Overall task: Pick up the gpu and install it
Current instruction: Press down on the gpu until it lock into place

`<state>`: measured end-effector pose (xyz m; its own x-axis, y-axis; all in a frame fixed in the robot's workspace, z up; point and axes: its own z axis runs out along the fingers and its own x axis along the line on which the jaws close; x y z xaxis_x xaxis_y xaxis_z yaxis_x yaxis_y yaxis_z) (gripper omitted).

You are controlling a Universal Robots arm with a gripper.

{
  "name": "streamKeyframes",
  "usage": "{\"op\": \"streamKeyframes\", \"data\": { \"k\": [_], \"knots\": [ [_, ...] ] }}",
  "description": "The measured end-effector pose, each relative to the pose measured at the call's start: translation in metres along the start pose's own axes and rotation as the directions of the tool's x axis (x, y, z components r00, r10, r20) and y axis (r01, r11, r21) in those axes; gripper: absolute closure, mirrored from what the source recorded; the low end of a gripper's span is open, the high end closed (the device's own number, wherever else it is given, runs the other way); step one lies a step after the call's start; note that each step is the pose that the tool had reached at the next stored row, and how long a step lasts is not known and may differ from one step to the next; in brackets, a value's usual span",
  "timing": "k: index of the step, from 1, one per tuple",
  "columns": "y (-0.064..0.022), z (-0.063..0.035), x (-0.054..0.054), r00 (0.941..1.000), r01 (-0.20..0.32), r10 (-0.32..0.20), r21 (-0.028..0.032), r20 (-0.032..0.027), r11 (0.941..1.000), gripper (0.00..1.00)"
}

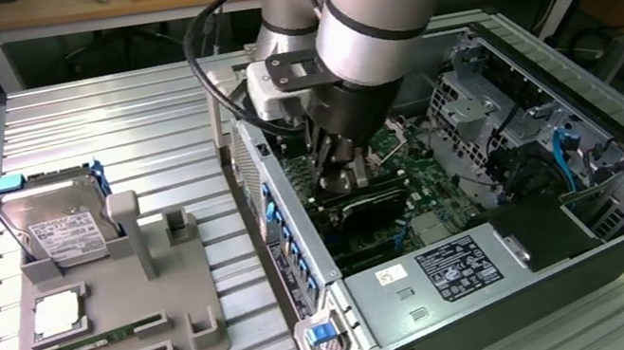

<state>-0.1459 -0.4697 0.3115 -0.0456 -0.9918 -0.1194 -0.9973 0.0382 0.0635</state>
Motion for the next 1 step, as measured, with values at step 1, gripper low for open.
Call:
{"op": "streamKeyframes", "data": {
  "k": [1],
  "knots": [
    [-0.0130,-0.0006,-0.0005,1.0000,-0.001,0.001,-0.0034,-0.0001,1.0000,0.89]
  ]
}}
